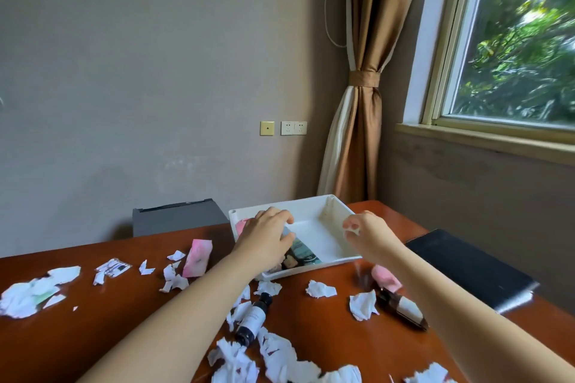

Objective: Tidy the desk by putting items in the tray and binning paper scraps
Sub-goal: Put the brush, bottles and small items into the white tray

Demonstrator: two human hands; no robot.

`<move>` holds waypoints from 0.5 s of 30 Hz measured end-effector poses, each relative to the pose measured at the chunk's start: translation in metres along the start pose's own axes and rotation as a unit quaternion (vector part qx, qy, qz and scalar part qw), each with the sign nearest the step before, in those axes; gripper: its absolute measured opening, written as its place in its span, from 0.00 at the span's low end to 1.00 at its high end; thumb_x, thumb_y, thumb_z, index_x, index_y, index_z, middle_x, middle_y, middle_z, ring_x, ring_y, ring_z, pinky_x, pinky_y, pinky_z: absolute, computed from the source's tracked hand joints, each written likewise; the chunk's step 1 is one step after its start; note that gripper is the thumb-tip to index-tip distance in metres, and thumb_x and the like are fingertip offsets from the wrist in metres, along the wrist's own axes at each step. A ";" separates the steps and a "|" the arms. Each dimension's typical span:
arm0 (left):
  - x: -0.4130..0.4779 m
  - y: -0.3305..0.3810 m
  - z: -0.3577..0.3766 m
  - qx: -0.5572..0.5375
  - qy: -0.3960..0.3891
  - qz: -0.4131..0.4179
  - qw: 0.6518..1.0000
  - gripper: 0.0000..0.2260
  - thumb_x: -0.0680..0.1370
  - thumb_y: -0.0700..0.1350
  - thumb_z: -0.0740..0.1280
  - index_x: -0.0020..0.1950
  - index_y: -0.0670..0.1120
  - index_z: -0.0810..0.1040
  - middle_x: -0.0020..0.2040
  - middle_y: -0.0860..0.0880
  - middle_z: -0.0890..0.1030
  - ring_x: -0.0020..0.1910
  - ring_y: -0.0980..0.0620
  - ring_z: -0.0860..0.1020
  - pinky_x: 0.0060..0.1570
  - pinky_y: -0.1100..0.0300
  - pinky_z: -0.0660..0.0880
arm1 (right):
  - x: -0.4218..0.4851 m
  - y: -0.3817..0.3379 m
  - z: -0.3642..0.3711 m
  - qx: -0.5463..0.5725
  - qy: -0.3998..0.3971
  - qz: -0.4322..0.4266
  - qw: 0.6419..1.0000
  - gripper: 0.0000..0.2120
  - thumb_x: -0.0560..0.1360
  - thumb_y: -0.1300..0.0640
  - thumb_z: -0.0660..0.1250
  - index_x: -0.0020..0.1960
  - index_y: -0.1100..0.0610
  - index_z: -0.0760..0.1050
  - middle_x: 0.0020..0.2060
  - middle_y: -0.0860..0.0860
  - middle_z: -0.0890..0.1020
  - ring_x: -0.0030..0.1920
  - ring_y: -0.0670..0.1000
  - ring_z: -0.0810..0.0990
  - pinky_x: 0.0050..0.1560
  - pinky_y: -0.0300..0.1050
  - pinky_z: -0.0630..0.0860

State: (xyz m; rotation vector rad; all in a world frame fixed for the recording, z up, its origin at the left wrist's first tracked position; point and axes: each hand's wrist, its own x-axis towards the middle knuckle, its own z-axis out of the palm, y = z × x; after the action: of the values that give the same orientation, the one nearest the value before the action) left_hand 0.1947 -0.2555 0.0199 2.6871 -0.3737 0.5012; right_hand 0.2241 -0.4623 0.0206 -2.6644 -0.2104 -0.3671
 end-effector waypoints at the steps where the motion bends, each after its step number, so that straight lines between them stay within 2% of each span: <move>1: -0.007 0.005 -0.002 -0.004 0.000 0.002 1.000 0.12 0.80 0.48 0.59 0.63 0.48 0.72 0.65 0.50 0.72 0.64 0.51 0.69 0.61 0.56 0.67 | -0.006 0.006 -0.005 -0.007 0.000 0.004 1.000 0.13 0.77 0.62 0.62 0.60 0.57 0.77 0.58 0.55 0.76 0.57 0.56 0.77 0.52 0.42 0.75; 4: -0.030 0.016 -0.004 -0.020 -0.009 -0.004 1.000 0.11 0.80 0.48 0.60 0.61 0.48 0.73 0.63 0.50 0.72 0.63 0.50 0.68 0.60 0.56 0.68 | -0.023 0.026 -0.015 -0.039 -0.011 0.018 0.999 0.13 0.76 0.61 0.62 0.59 0.55 0.77 0.59 0.54 0.77 0.56 0.54 0.77 0.55 0.44 0.75; 6: -0.043 0.020 0.000 -0.026 -0.022 -0.002 0.999 0.11 0.80 0.49 0.61 0.60 0.48 0.73 0.62 0.50 0.73 0.60 0.51 0.70 0.59 0.54 0.71 | -0.034 0.037 -0.019 -0.051 -0.032 0.042 0.997 0.15 0.77 0.61 0.61 0.62 0.55 0.76 0.60 0.54 0.77 0.57 0.54 0.78 0.55 0.43 0.77; 11: -0.068 0.034 0.020 -0.053 -0.048 -0.018 0.997 0.12 0.79 0.49 0.61 0.63 0.51 0.72 0.63 0.52 0.72 0.61 0.52 0.71 0.59 0.55 0.73 | -0.061 0.057 -0.017 -0.040 -0.098 0.080 0.991 0.24 0.78 0.62 0.59 0.73 0.52 0.62 0.68 0.56 0.69 0.65 0.56 0.72 0.56 0.41 0.73; 15: -0.078 0.049 0.043 -0.076 -0.073 -0.014 0.994 0.13 0.80 0.49 0.61 0.63 0.50 0.72 0.64 0.52 0.71 0.64 0.52 0.70 0.61 0.56 0.72 | -0.073 0.072 -0.002 -0.022 -0.122 0.079 0.989 0.26 0.80 0.60 0.58 0.76 0.49 0.55 0.73 0.55 0.62 0.66 0.56 0.70 0.61 0.43 0.72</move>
State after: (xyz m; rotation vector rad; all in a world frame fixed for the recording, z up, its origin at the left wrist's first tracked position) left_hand 0.1211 -0.3021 -0.0319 2.5831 -0.3985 0.2574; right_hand 0.1694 -0.5339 -0.0279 -2.7428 -0.0646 0.0056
